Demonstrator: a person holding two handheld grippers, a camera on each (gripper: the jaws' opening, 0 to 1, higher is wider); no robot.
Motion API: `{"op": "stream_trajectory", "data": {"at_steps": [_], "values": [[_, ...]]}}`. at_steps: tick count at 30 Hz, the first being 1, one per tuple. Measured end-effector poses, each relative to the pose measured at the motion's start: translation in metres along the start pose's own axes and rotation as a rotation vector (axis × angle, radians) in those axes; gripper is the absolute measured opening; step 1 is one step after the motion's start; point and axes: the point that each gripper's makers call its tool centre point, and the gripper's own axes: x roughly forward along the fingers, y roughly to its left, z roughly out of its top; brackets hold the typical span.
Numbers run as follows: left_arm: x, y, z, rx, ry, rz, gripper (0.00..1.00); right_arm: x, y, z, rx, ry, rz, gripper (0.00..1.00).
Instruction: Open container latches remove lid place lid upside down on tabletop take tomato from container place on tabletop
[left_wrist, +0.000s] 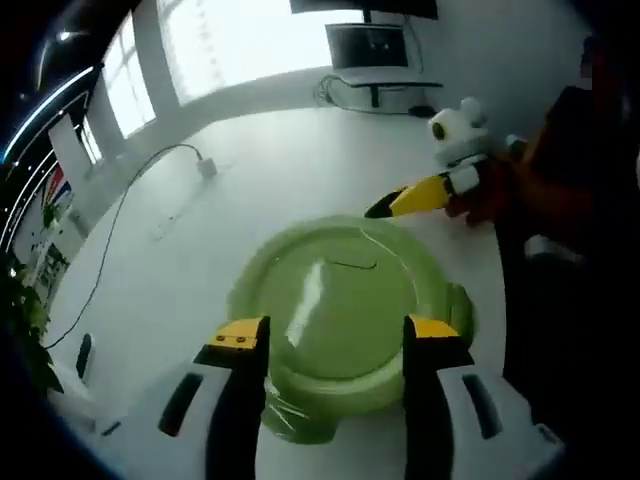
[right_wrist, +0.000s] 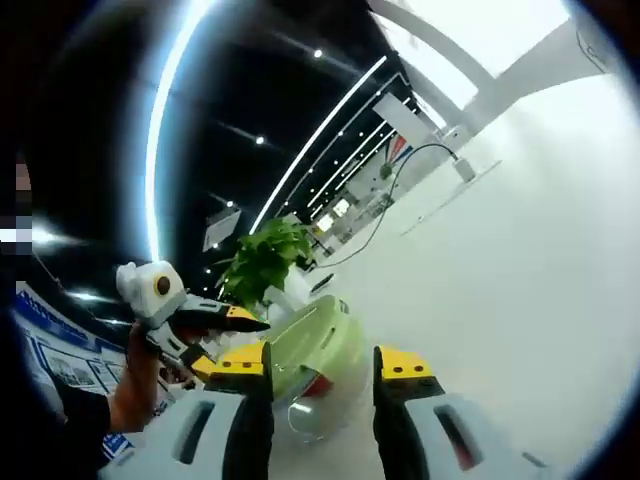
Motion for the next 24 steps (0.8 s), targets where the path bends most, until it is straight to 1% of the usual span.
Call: {"op": "stream_trajectory", "data": {"at_steps": [1,2,3,4,5,6,7,8,9,10,11,12,13,14,15,16,18,19,20,22,24], "values": [[0.005,-0.005,-0.003,0.004,0.043,-0.062,0.49,-0.001,0.000,0.002,0.009,-0.020,-0.010,0.30],[0.009,-0.006,-0.004,-0.006,0.063,-0.081,0.53,-0.001,0.001,0.003,0.011,-0.029,-0.011,0.26],[0.011,-0.010,-0.004,0.007,0.081,-0.121,0.58,-0.001,0.002,0.003,0.009,-0.035,-0.009,0.25],[0.014,-0.007,0.000,-0.005,0.082,-0.129,0.61,0.000,0.001,0.006,0.045,-0.060,-0.018,0.25],[0.016,-0.004,0.002,0.021,0.094,-0.134,0.64,0.000,0.000,0.005,0.063,-0.067,-0.024,0.25],[0.017,-0.003,0.002,0.043,0.115,-0.146,0.66,0.001,0.001,0.003,0.058,-0.059,-0.019,0.25],[0.020,-0.002,0.003,0.056,0.132,-0.154,0.69,0.000,0.000,0.000,0.077,-0.059,-0.030,0.27],[0.021,-0.001,0.002,0.074,0.155,-0.165,0.70,0.000,-0.003,-0.001,0.087,-0.064,-0.039,0.28],[0.021,-0.002,0.005,0.097,0.166,-0.185,0.70,-0.001,-0.001,0.000,0.097,-0.083,-0.027,0.29],[0.020,-0.003,0.005,0.128,0.203,-0.199,0.70,0.000,0.003,0.001,0.125,-0.101,-0.001,0.33],[0.020,-0.003,0.005,0.146,0.231,-0.209,0.70,0.001,0.005,-0.002,0.157,-0.103,0.012,0.39],[0.019,-0.002,0.004,0.173,0.270,-0.221,0.70,0.001,0.005,-0.005,0.157,-0.094,0.018,0.44],[0.019,0.003,0.003,0.193,0.295,-0.235,0.70,0.002,0.007,-0.006,0.150,-0.095,0.021,0.46],[0.020,0.004,0.004,0.213,0.327,-0.241,0.71,0.002,0.009,-0.008,0.141,-0.095,0.022,0.45],[0.021,-0.001,0.004,0.224,0.354,-0.244,0.71,0.002,0.008,-0.009,0.137,-0.093,0.013,0.44],[0.020,0.000,0.004,0.229,0.388,-0.239,0.71,0.002,0.005,-0.009,0.144,-0.111,-0.003,0.43],[0.021,-0.002,0.006,0.231,0.428,-0.233,0.71,0.002,0.000,-0.010,0.202,-0.128,-0.032,0.42],[0.022,-0.004,0.005,0.239,0.441,-0.232,0.71,0.003,-0.001,-0.012,0.229,-0.133,-0.042,0.41],[0.022,-0.004,0.005,0.238,0.460,-0.231,0.70,0.005,-0.004,-0.012,0.288,-0.149,-0.062,0.39],[0.021,-0.005,0.004,0.250,0.494,-0.229,0.70,0.008,-0.004,-0.015,0.432,-0.153,-0.058,0.29],[0.022,-0.006,0.003,0.255,0.522,-0.226,0.70,0.013,-0.009,-0.014,0.567,-0.176,-0.071,0.25]]}}
